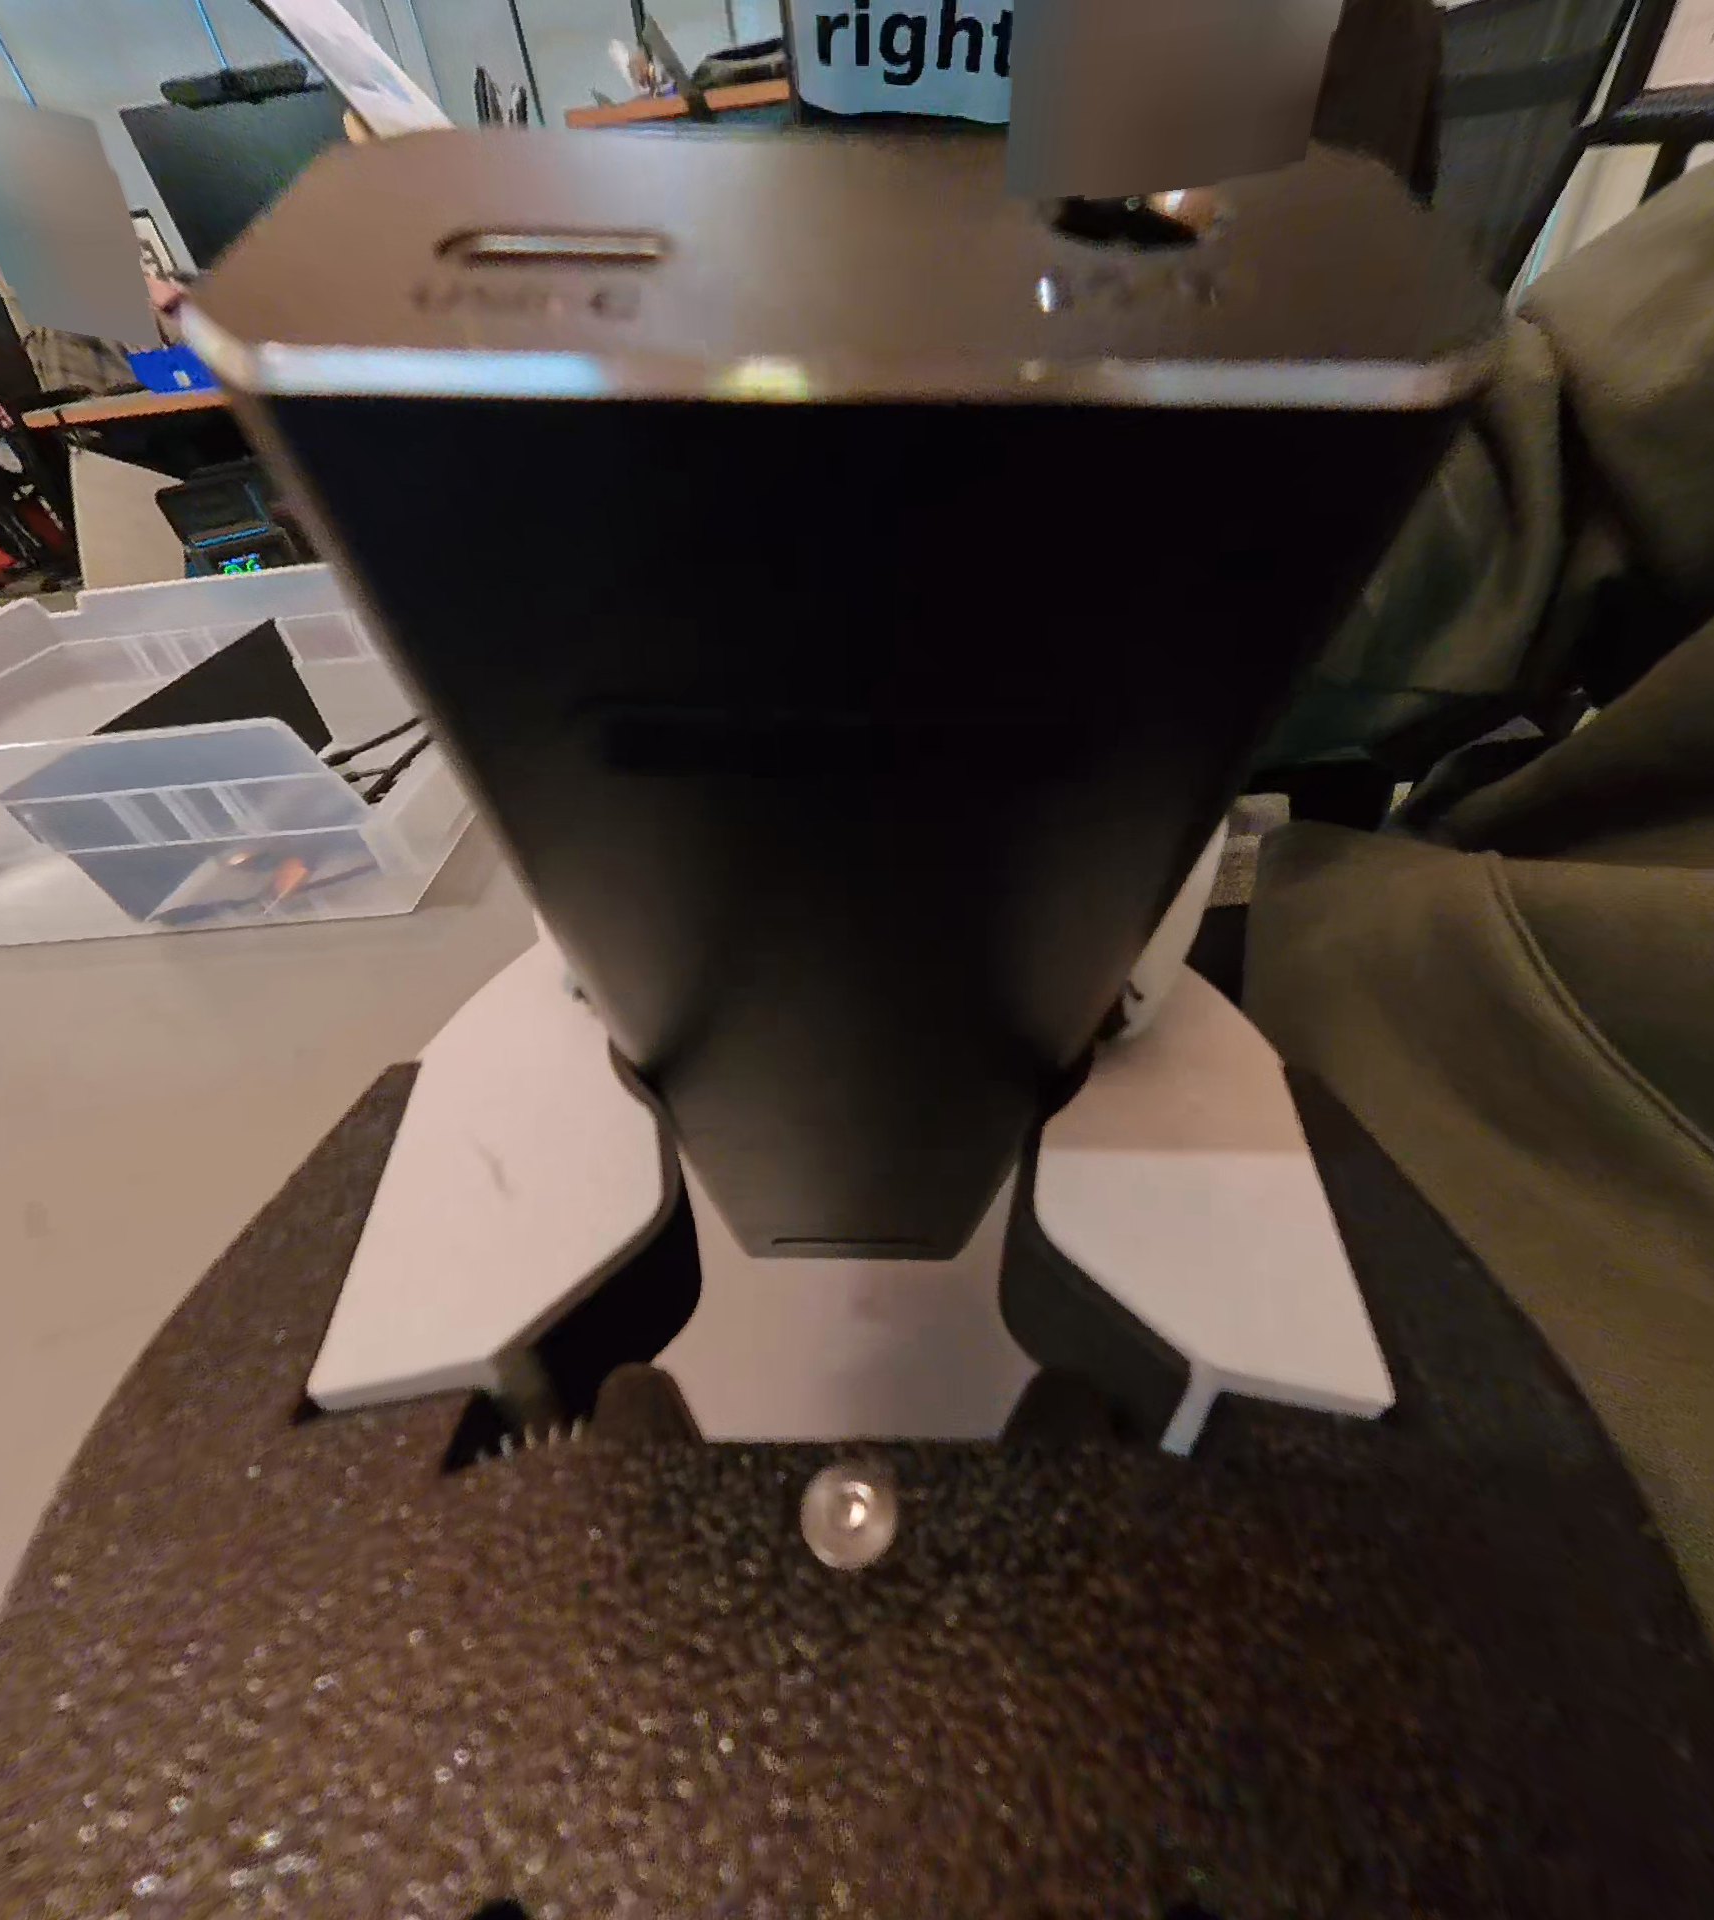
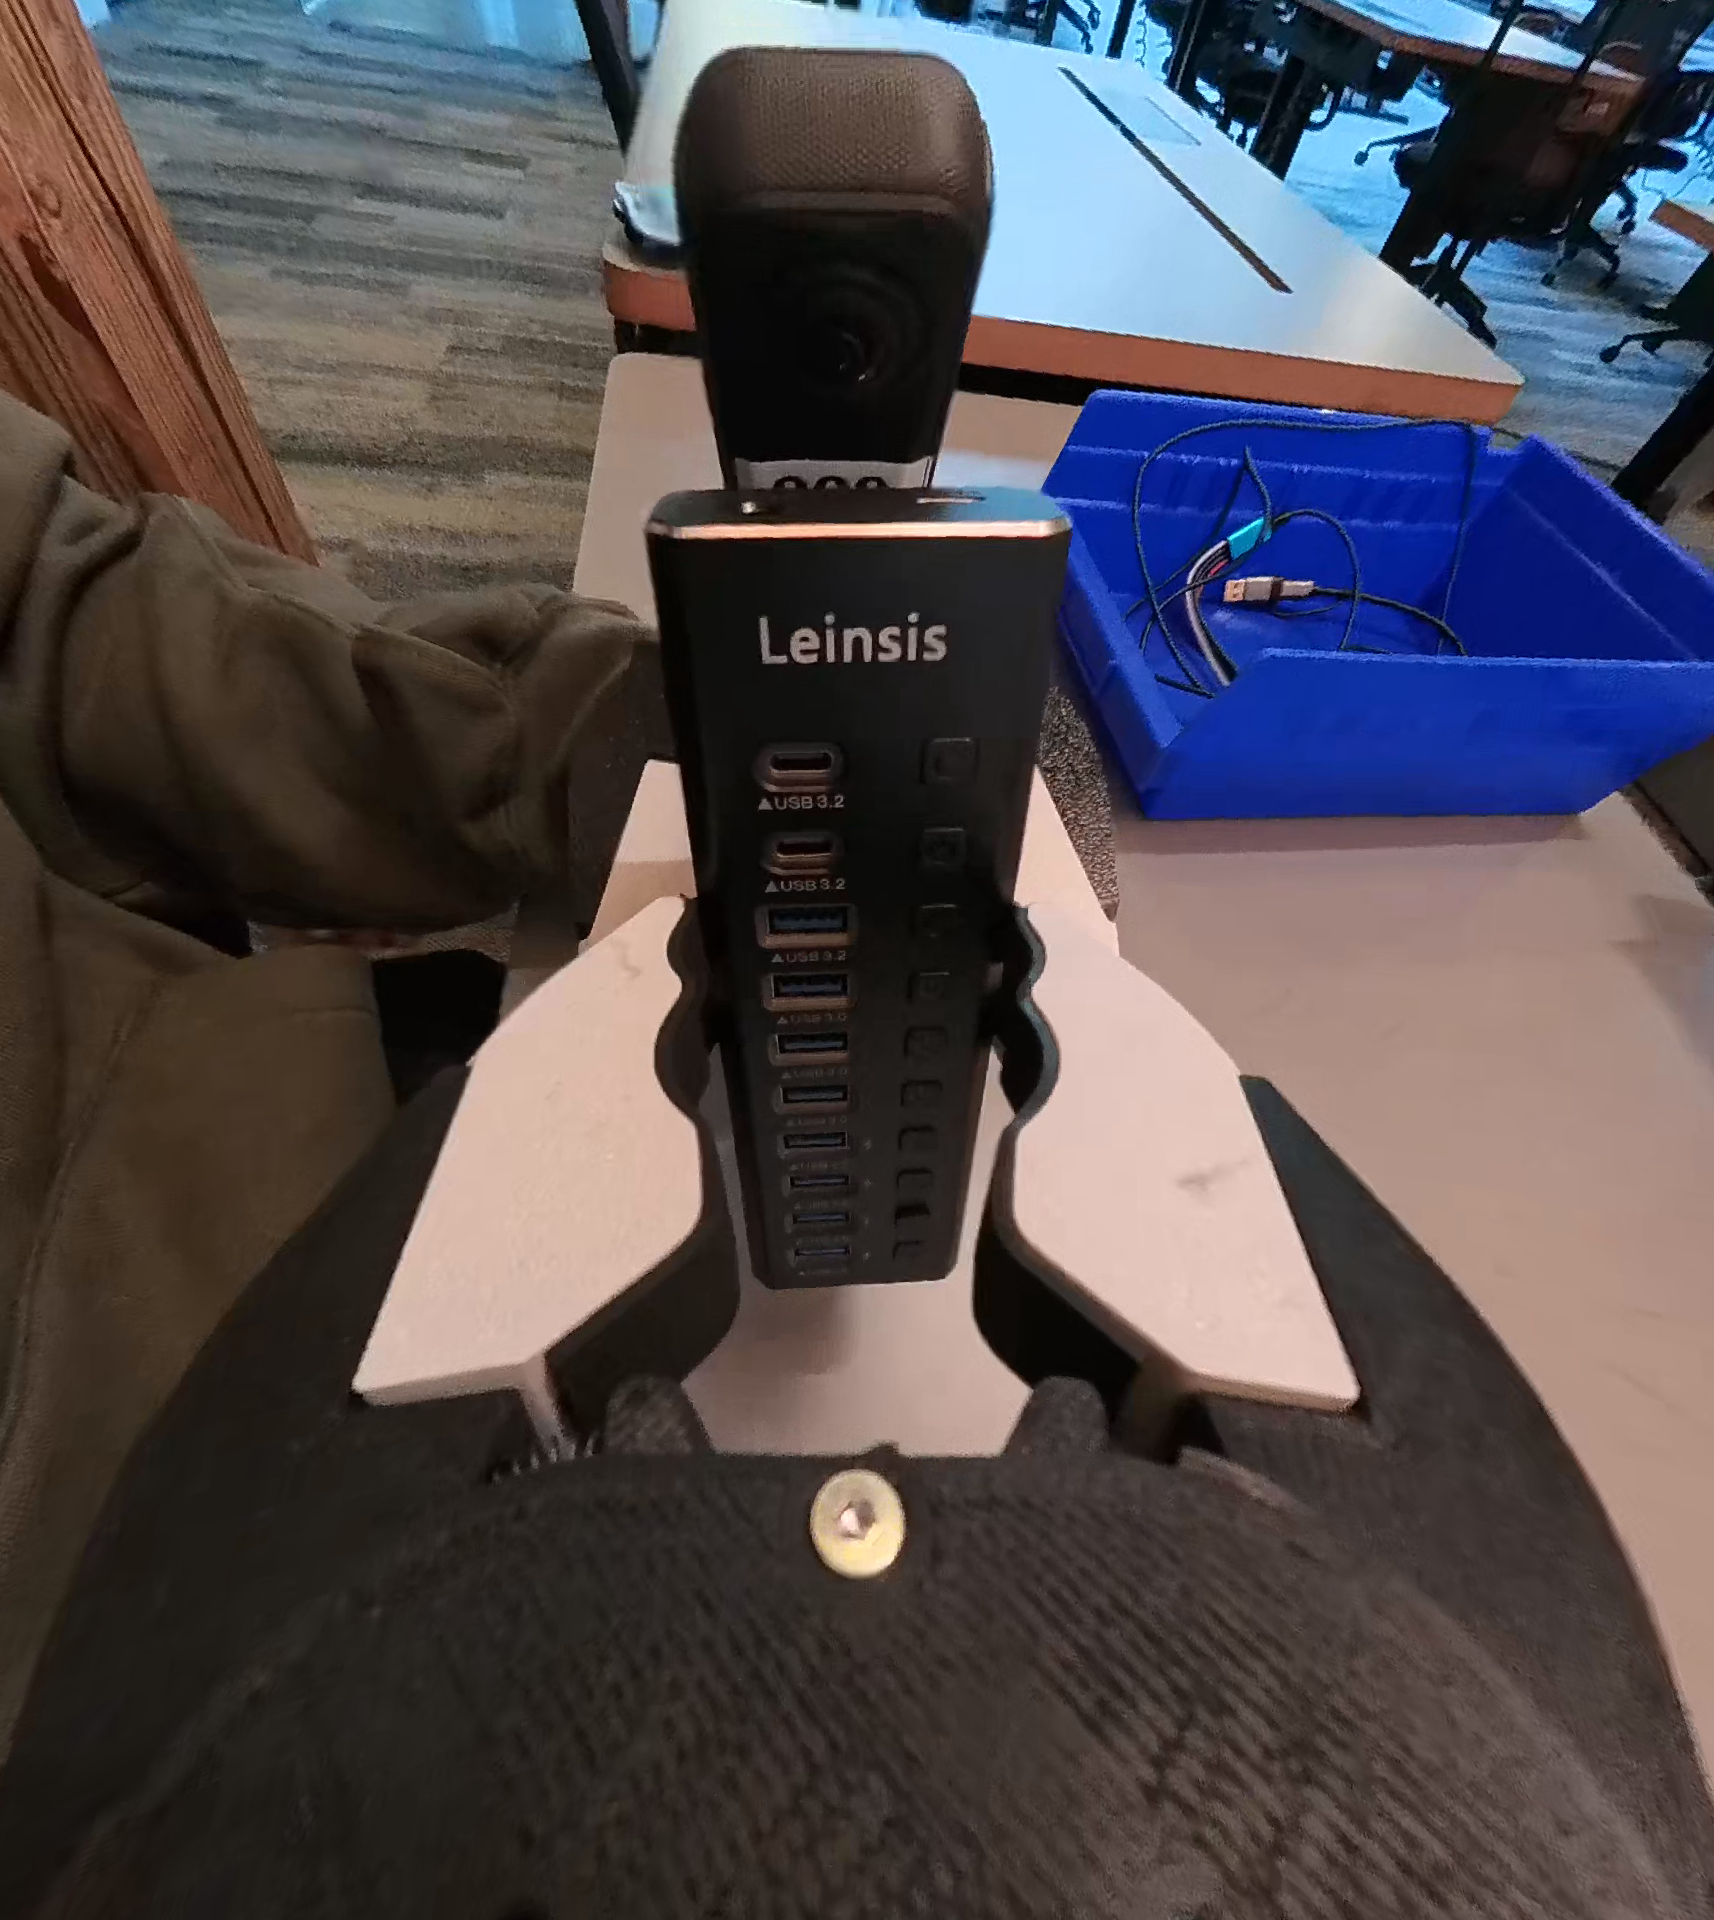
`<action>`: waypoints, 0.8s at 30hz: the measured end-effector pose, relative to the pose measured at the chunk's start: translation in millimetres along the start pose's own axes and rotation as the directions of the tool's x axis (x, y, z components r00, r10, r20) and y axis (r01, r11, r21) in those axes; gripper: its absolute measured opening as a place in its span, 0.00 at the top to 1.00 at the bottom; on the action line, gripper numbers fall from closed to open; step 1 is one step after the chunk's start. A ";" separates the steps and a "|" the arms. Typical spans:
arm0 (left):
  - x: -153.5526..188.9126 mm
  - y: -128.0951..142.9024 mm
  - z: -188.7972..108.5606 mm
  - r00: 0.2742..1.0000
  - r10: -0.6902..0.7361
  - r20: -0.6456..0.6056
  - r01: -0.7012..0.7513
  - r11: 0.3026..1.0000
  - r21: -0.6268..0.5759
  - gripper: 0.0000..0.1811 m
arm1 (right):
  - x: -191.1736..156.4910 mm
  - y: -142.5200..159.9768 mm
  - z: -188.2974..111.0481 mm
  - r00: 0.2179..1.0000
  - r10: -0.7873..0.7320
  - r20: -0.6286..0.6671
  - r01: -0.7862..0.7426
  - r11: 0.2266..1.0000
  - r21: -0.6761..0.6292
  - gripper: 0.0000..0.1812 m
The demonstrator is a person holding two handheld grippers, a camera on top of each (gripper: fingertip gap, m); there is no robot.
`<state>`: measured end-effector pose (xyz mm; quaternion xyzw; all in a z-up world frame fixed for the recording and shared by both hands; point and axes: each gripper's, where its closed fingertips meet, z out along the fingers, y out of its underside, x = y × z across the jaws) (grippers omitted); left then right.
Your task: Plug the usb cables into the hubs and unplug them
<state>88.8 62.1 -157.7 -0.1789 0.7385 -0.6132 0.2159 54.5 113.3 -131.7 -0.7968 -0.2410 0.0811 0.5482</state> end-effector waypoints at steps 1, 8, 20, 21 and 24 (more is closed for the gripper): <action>1.0 -2.3 0.6 1.000 0.012 -0.003 -0.012 1.000 0.019 0.61 | -0.9 -1.1 -1.0 1.000 -0.015 -0.011 0.015 1.000 -0.010 0.70; -18.9 -8.0 -3.7 0.991 -0.003 0.133 -0.006 0.998 0.066 0.55 | 27.7 -12.6 -34.7 0.977 -0.138 -0.162 0.119 0.985 -0.125 0.70; -52.1 9.4 -25.9 0.959 -0.098 0.267 0.074 0.992 0.099 0.57 | 304.1 47.2 -230.8 0.740 -0.511 -0.437 0.017 0.664 -0.747 0.69; -53.0 10.4 -26.4 0.958 -0.103 0.269 0.078 0.992 0.100 0.57 | 320.0 58.5 -236.2 0.758 -0.500 -0.419 -0.005 0.639 -0.769 0.70; -56.0 16.0 -28.4 0.954 -0.101 0.282 0.081 0.993 0.080 0.57 | 359.9 94.5 -237.5 0.818 -0.445 -0.364 -0.052 0.573 -0.818 0.70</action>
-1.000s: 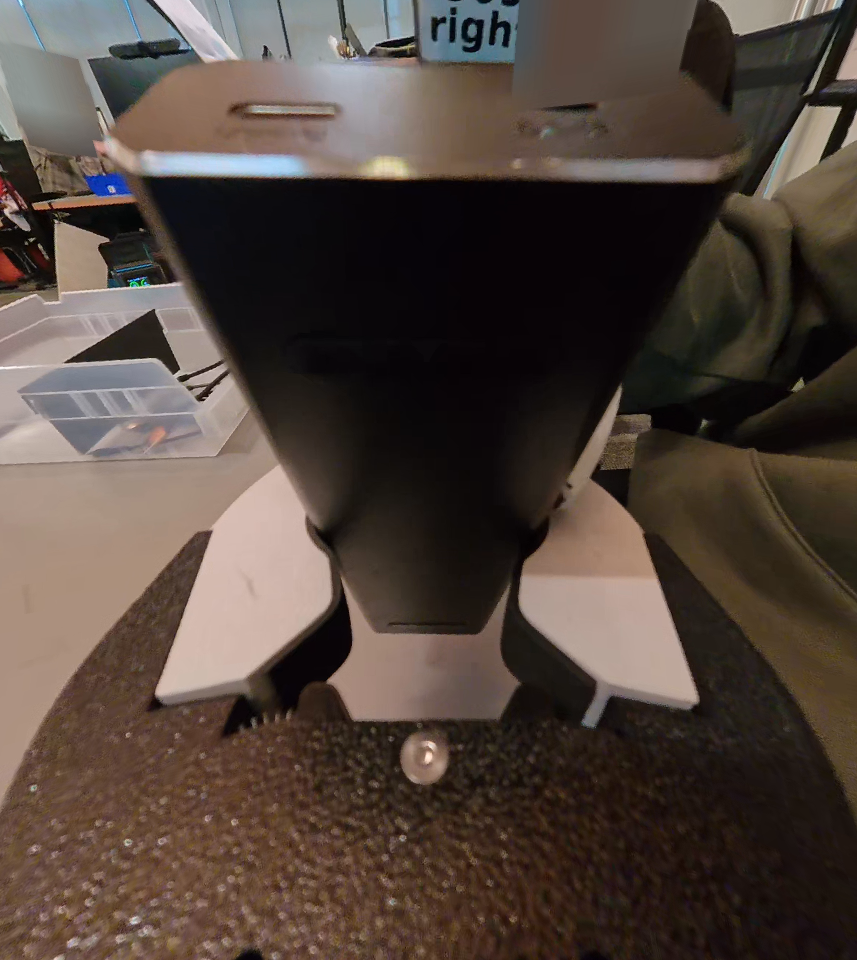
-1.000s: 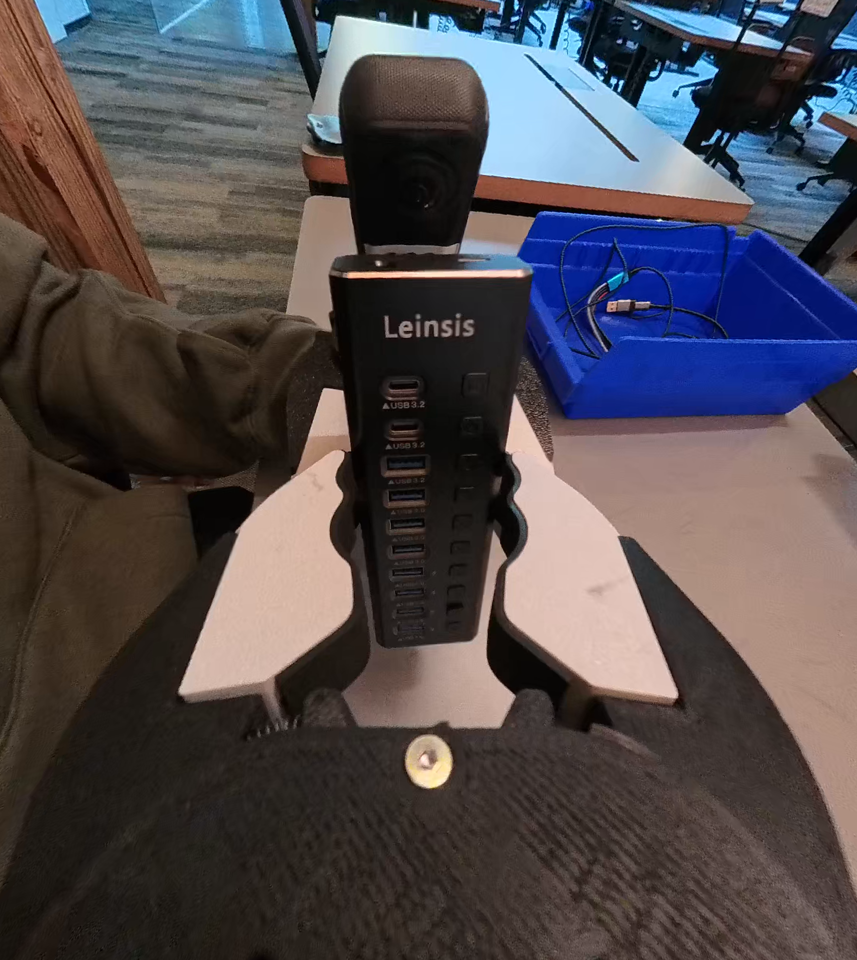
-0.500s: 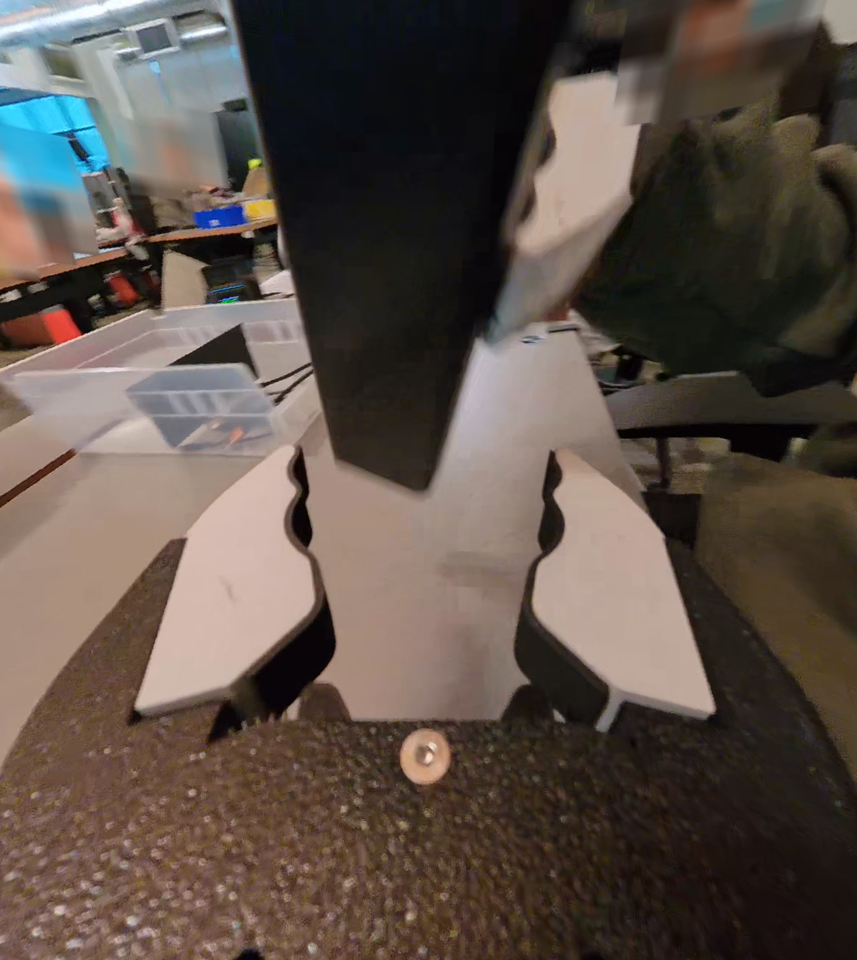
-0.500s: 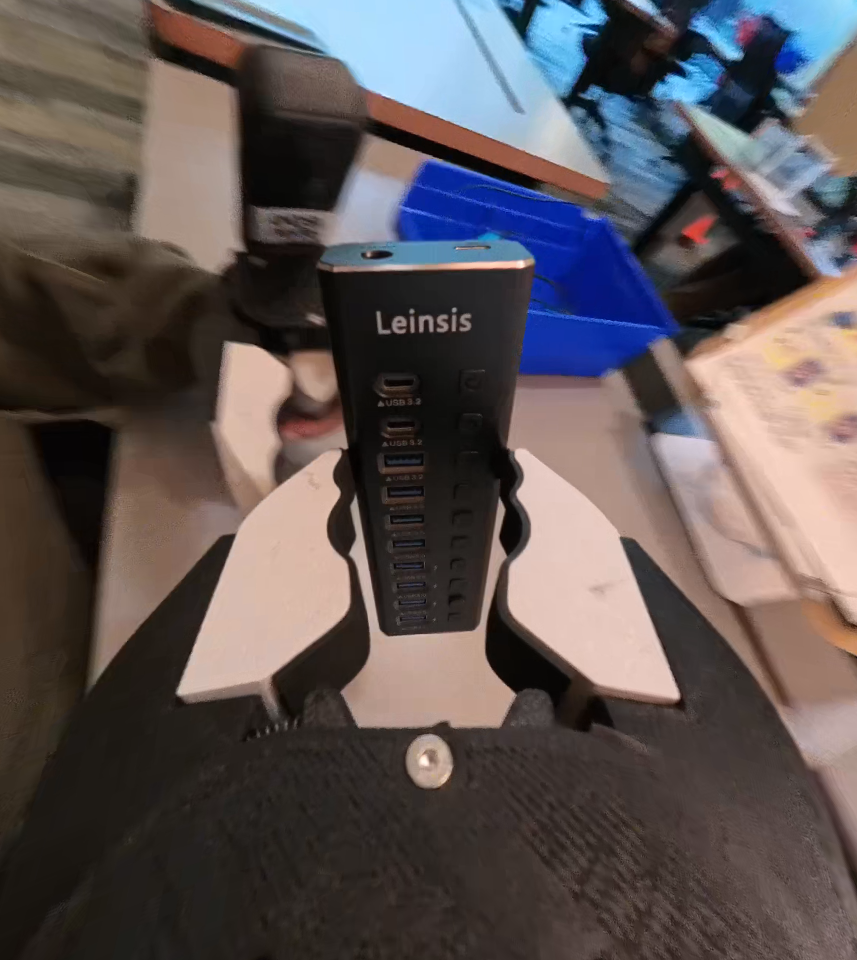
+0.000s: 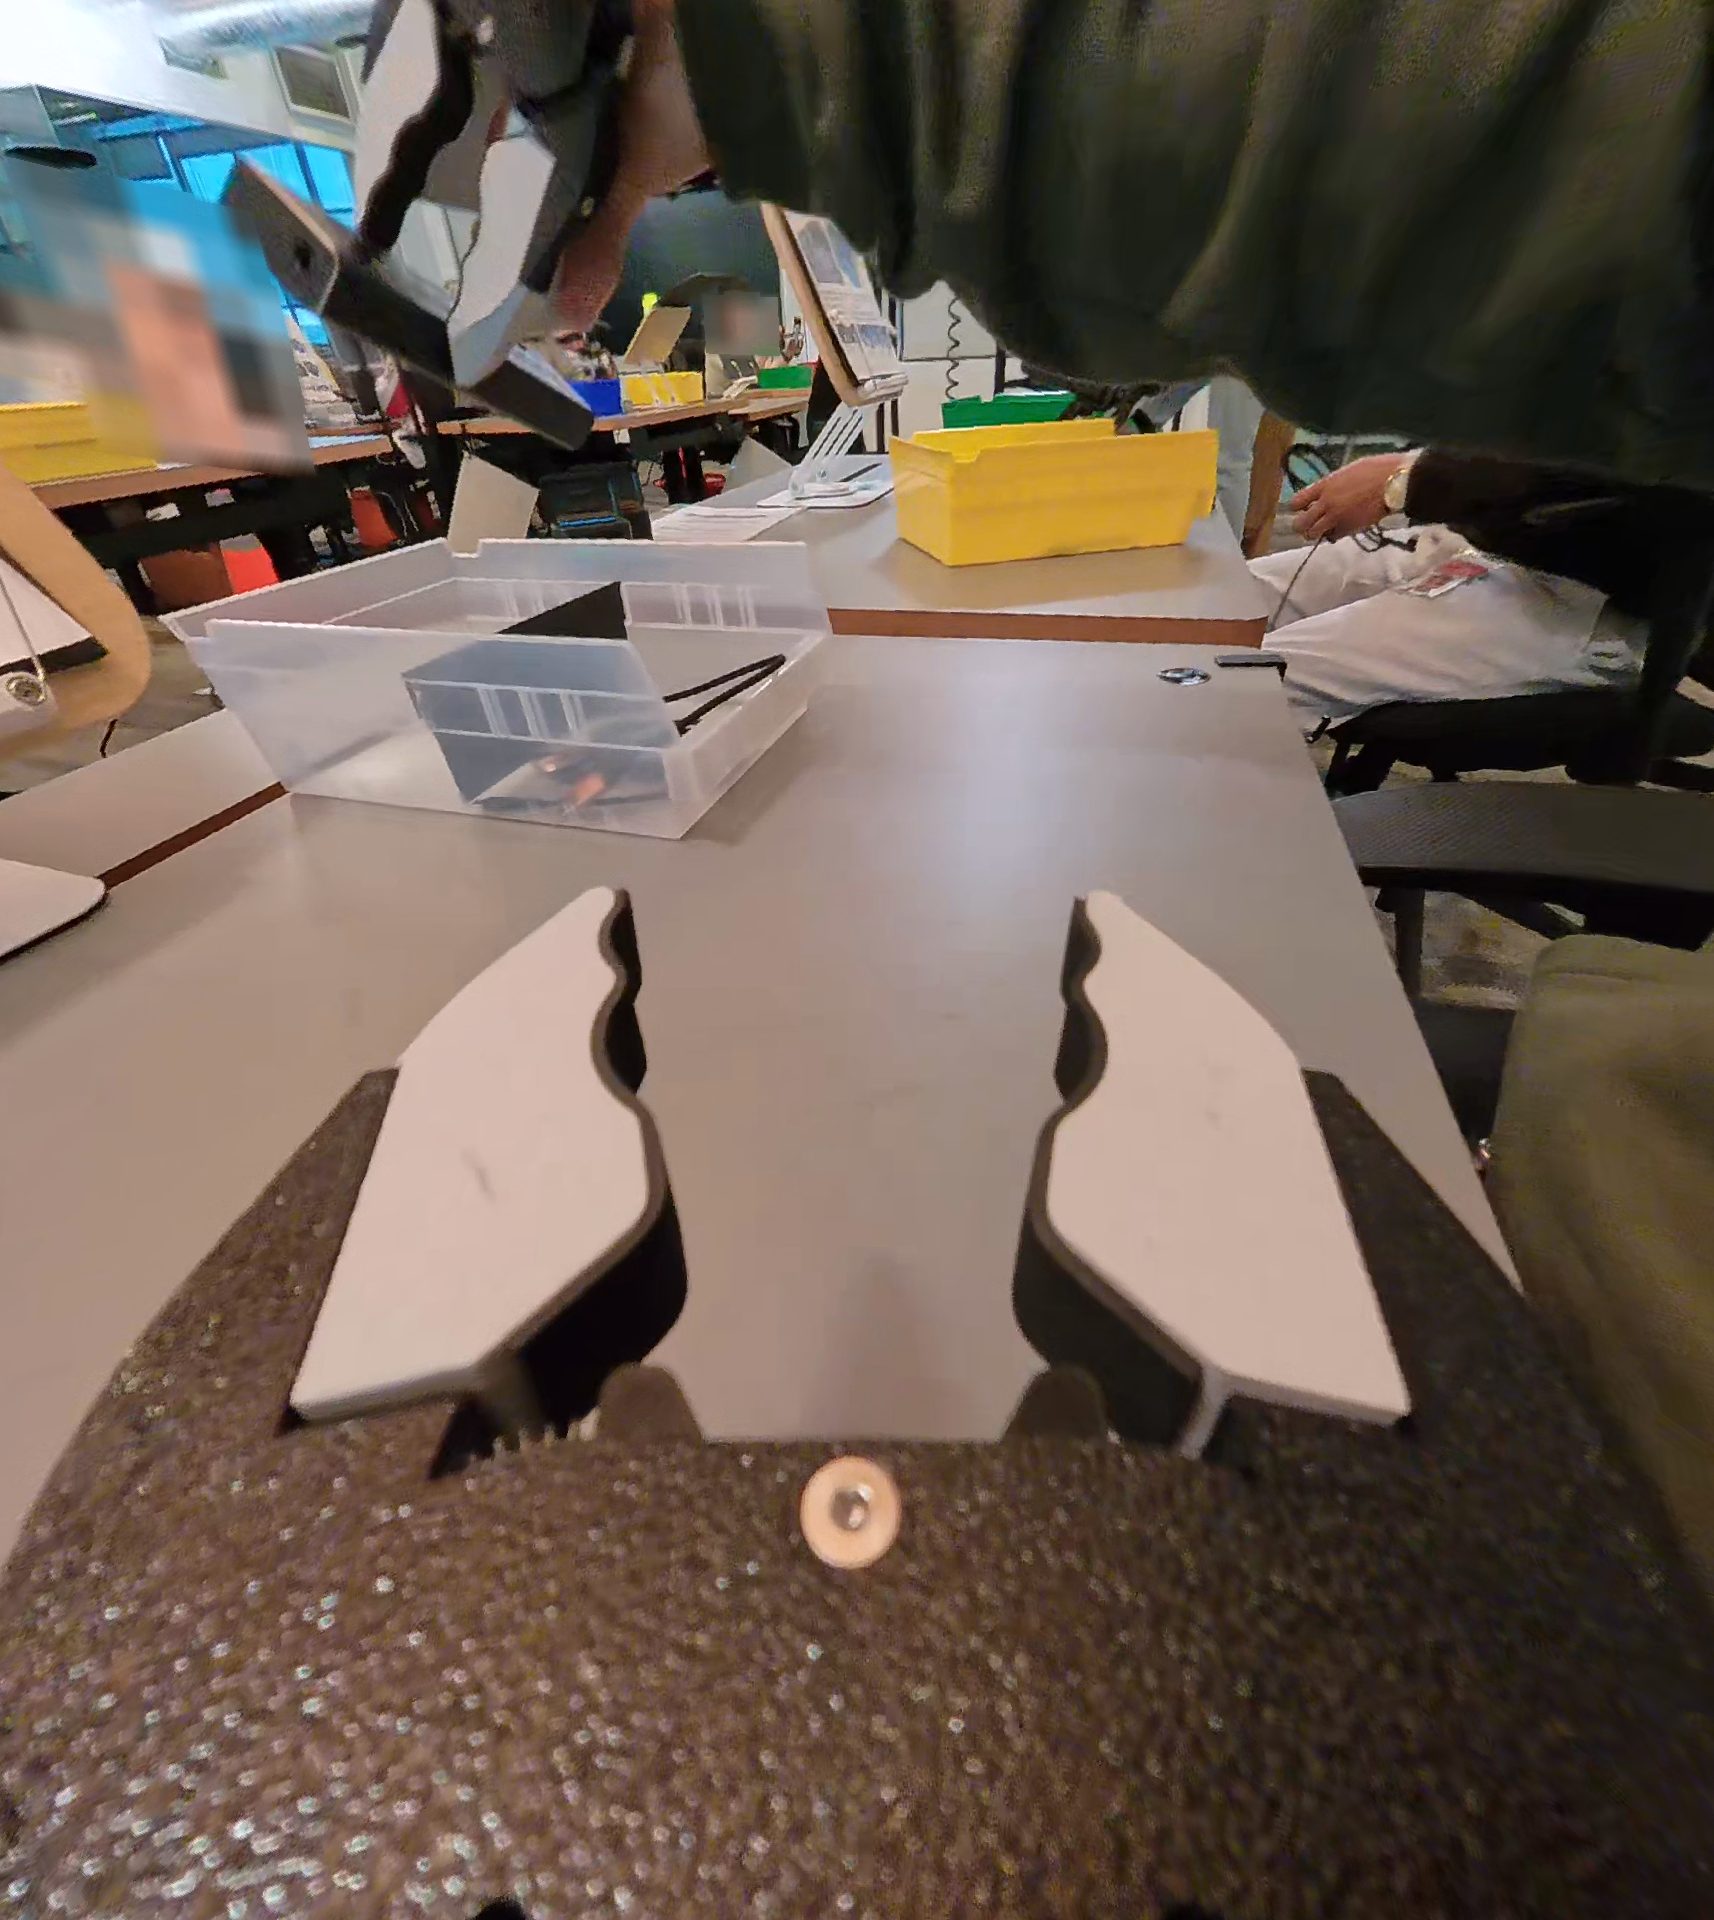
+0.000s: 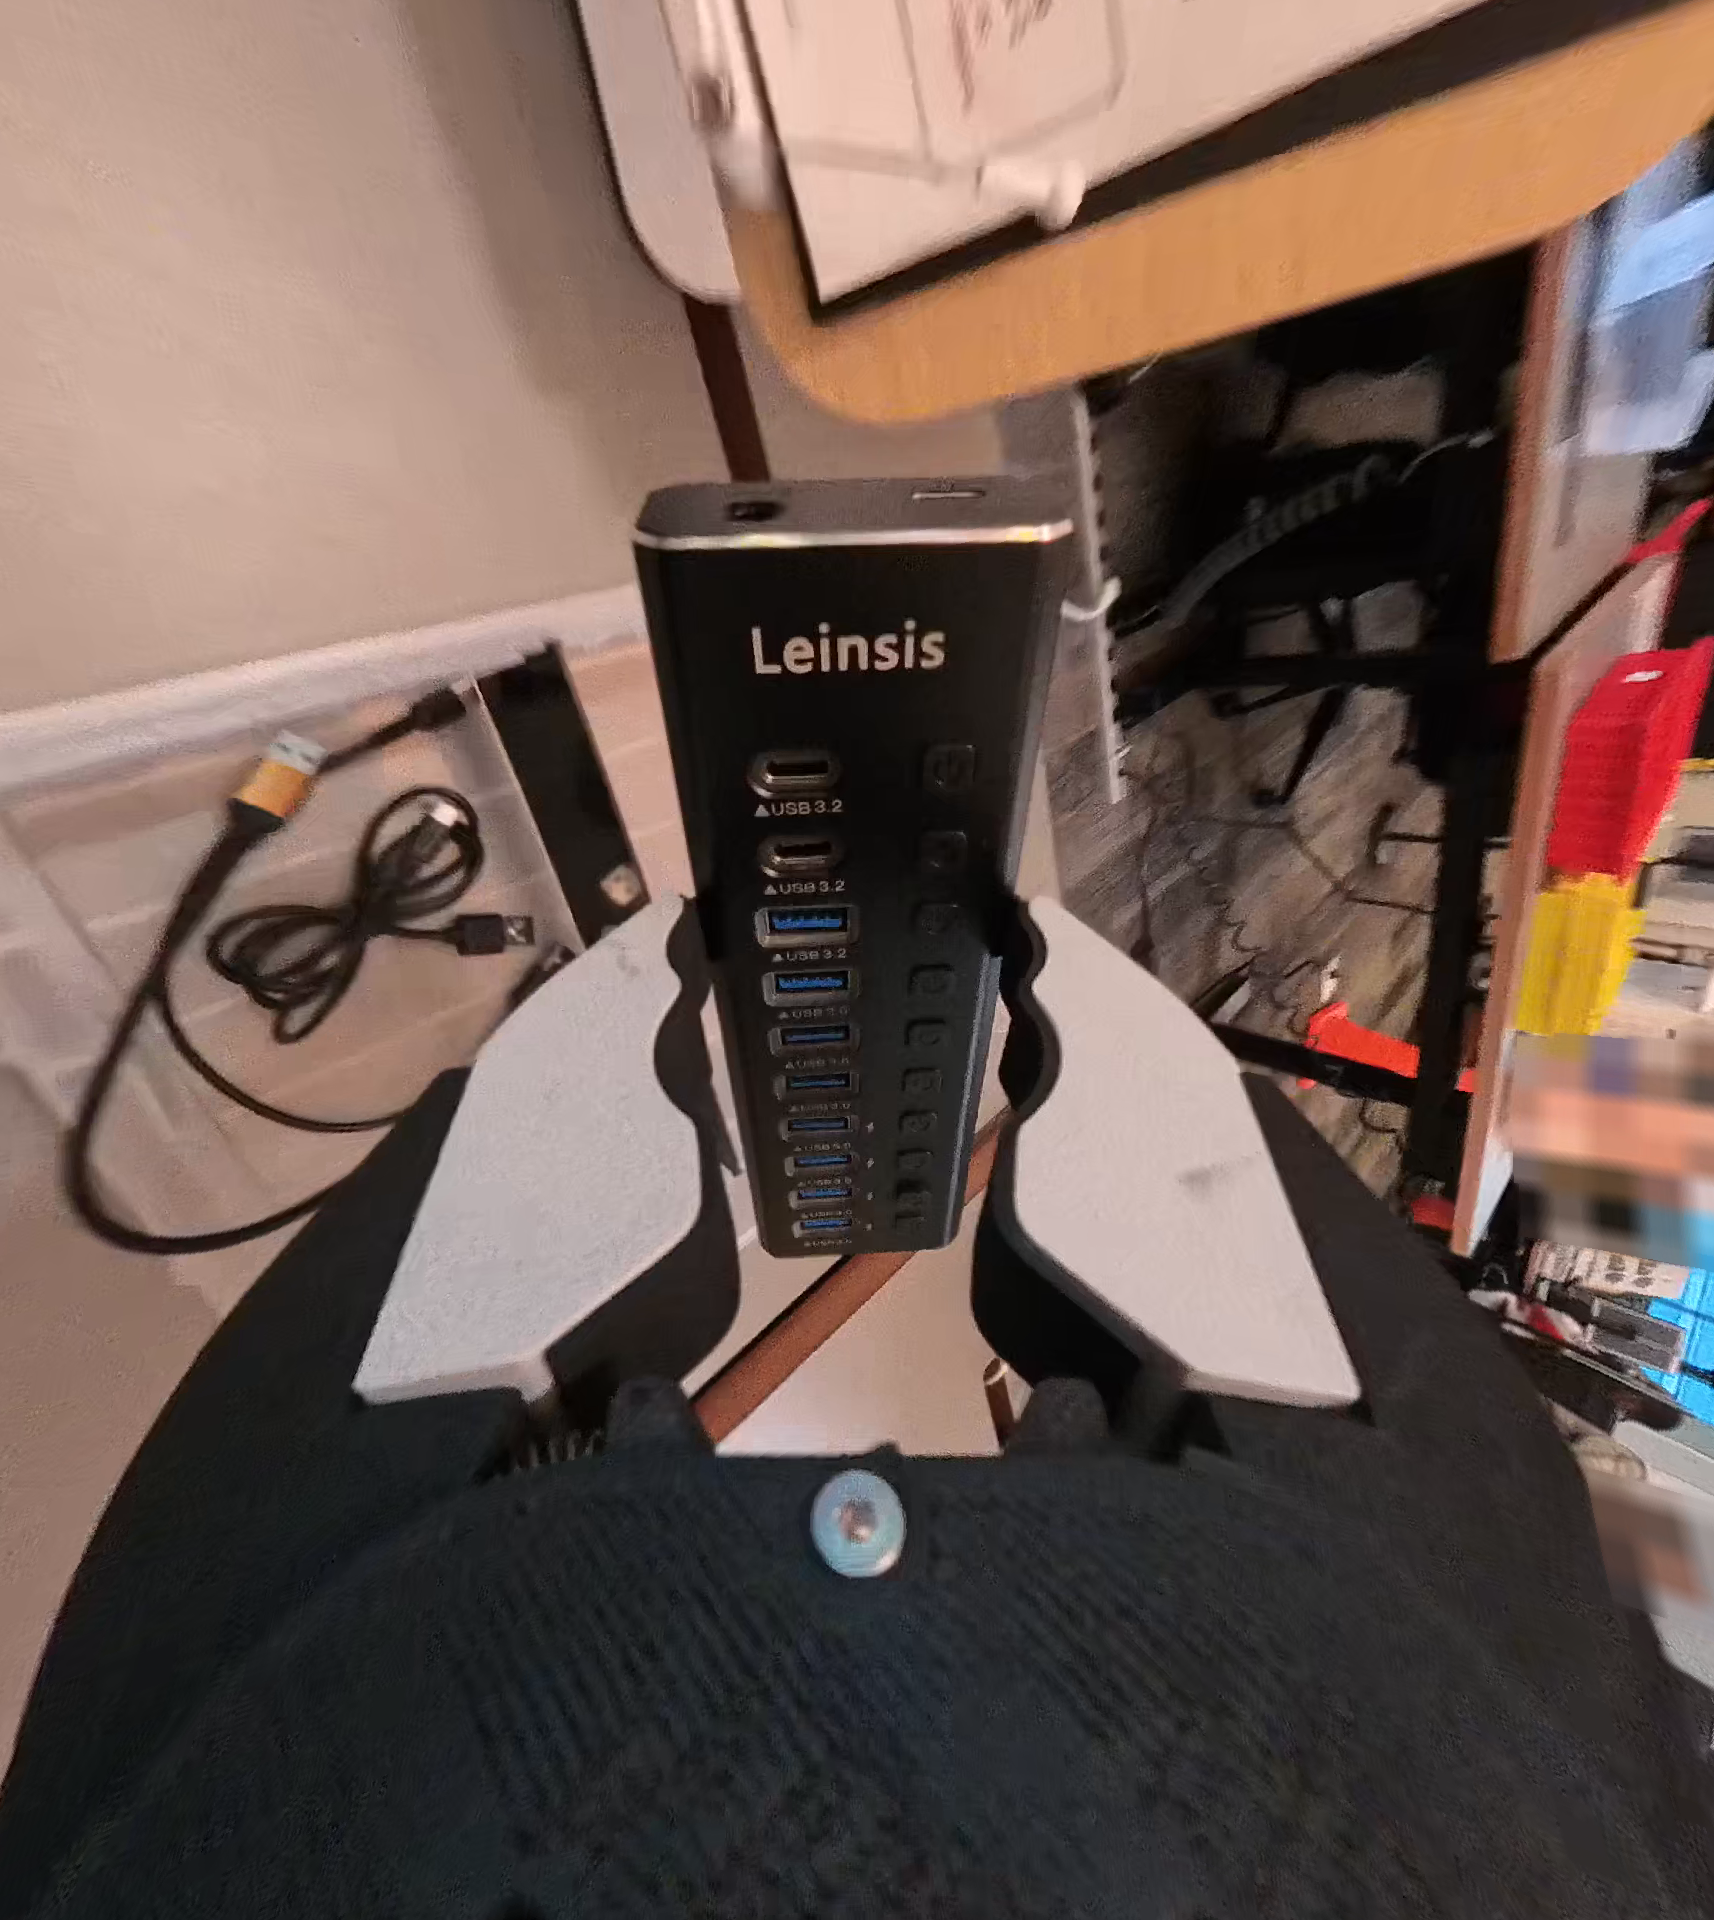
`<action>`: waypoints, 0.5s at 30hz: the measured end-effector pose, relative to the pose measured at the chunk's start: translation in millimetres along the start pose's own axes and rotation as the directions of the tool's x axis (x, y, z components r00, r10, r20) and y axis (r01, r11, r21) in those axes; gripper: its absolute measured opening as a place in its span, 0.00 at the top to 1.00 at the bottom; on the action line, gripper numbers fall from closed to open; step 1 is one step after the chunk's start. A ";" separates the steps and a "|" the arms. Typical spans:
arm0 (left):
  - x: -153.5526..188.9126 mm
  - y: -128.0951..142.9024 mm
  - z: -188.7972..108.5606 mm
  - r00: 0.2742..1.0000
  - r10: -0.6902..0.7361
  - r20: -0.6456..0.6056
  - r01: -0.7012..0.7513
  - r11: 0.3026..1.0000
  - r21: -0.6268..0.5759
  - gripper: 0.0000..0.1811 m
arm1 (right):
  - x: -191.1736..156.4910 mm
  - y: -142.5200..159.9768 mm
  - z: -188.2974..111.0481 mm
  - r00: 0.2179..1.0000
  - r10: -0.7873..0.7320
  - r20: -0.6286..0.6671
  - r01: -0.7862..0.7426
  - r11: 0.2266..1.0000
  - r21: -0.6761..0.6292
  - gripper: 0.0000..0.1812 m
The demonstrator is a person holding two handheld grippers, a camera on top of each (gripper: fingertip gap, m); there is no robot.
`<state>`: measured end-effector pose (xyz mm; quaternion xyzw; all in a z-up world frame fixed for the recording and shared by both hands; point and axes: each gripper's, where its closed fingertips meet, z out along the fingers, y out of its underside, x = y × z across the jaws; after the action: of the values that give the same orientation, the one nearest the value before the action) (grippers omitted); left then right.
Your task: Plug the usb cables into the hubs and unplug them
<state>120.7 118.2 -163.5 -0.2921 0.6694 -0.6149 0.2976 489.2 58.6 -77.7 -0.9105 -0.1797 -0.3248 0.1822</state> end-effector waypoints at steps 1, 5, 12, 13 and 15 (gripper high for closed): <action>-1.1 0.9 -0.4 1.000 -0.002 0.003 0.002 1.000 -0.003 0.58 | 2.3 6.9 18.0 0.999 -0.014 0.033 0.015 0.999 -0.039 0.69; -2.7 -0.3 -1.6 1.000 -0.022 0.001 0.022 1.000 0.006 0.59 | -5.0 35.4 86.0 0.977 -0.068 0.204 0.109 0.974 -0.200 0.70; -8.4 3.1 -1.5 0.999 -0.049 -0.001 0.049 0.999 -0.005 0.61 | -41.3 55.6 159.3 0.893 -0.100 0.439 0.246 0.925 -0.289 0.70; -8.1 2.8 -0.6 0.999 -0.054 -0.007 0.054 0.999 0.000 0.61 | -44.4 56.3 165.2 0.884 -0.100 0.457 0.255 0.922 -0.292 0.70; -7.0 5.6 1.6 0.998 -0.063 -0.017 0.063 0.998 -0.008 0.61 | -50.9 57.3 174.8 0.869 -0.073 0.489 0.243 0.925 -0.293 0.70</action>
<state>126.3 122.9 -168.9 -0.3088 0.6648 -0.6237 0.2714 569.8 76.5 -249.8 -0.9612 -0.2337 -0.1351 -0.0570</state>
